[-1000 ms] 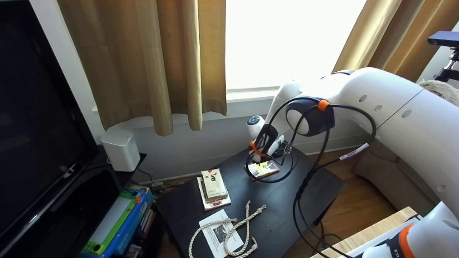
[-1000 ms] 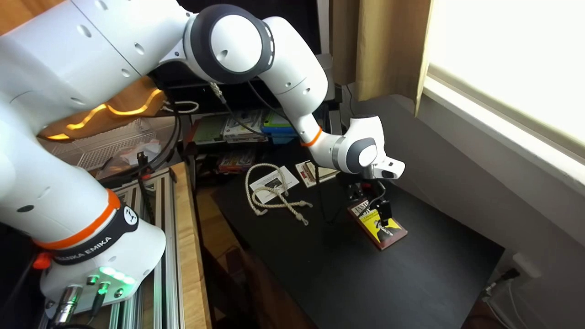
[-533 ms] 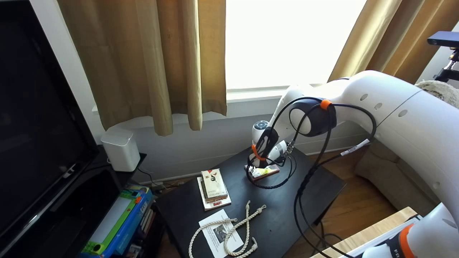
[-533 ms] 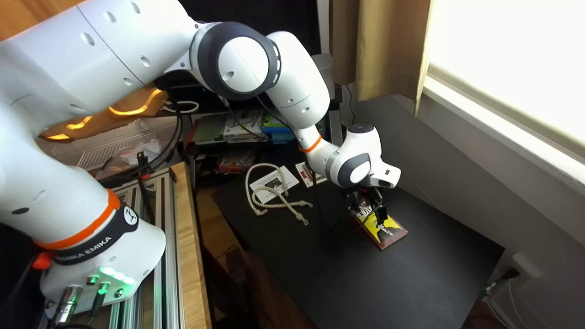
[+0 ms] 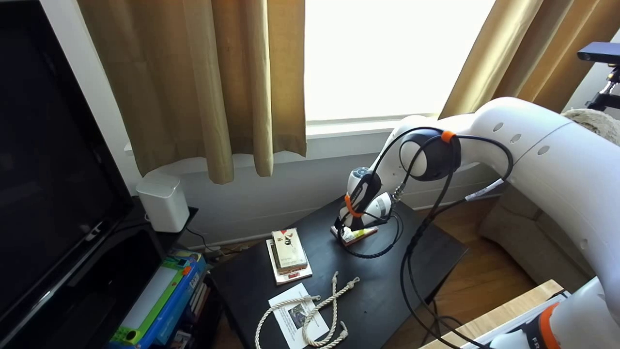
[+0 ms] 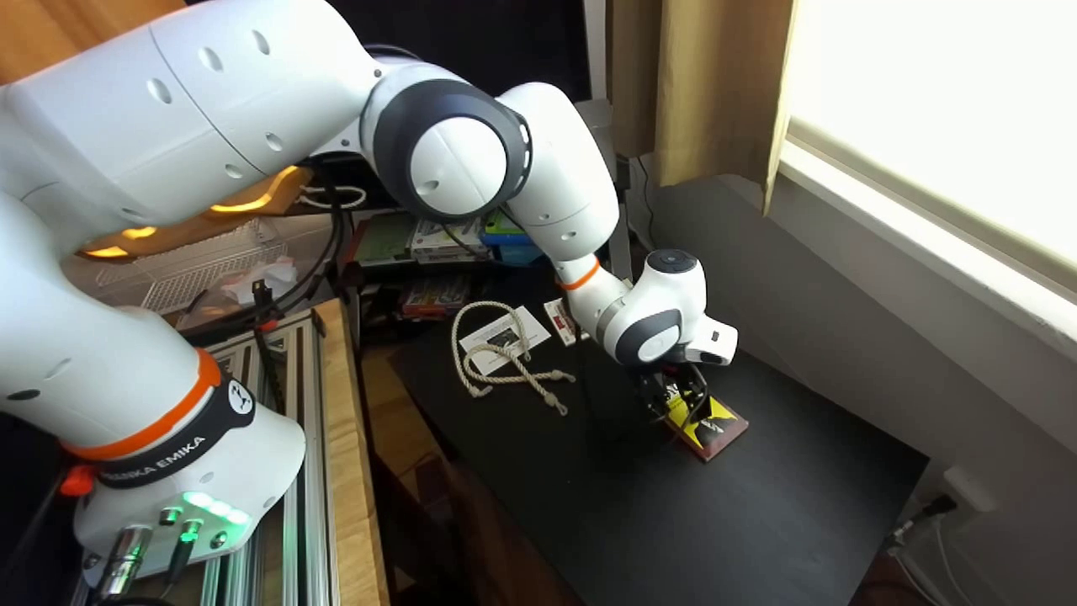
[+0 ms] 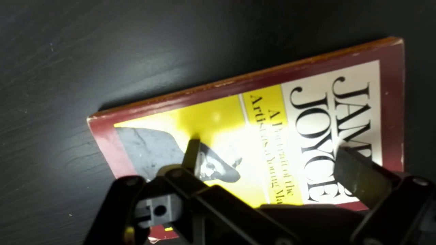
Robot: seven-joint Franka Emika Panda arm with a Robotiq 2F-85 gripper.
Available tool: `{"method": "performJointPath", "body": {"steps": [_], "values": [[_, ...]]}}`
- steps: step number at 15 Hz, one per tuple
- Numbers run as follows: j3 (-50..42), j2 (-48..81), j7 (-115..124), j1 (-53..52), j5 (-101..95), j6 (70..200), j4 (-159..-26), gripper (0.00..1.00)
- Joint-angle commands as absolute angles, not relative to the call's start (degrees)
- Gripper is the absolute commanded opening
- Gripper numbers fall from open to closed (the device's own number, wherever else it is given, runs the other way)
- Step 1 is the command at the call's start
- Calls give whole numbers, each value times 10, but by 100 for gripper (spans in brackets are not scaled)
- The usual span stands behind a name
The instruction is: Rotate the book on the right side of table anticlockwise three times
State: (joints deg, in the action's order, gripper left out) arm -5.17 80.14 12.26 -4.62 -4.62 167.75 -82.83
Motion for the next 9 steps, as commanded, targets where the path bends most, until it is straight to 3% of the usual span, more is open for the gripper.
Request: {"method": "performJointPath", "body": {"steps": [1,9], "values": [[-23,814,53,-16,-40,1622,-816,100],[-31,808,-64,-35,-85,1475,-801,100]]}}
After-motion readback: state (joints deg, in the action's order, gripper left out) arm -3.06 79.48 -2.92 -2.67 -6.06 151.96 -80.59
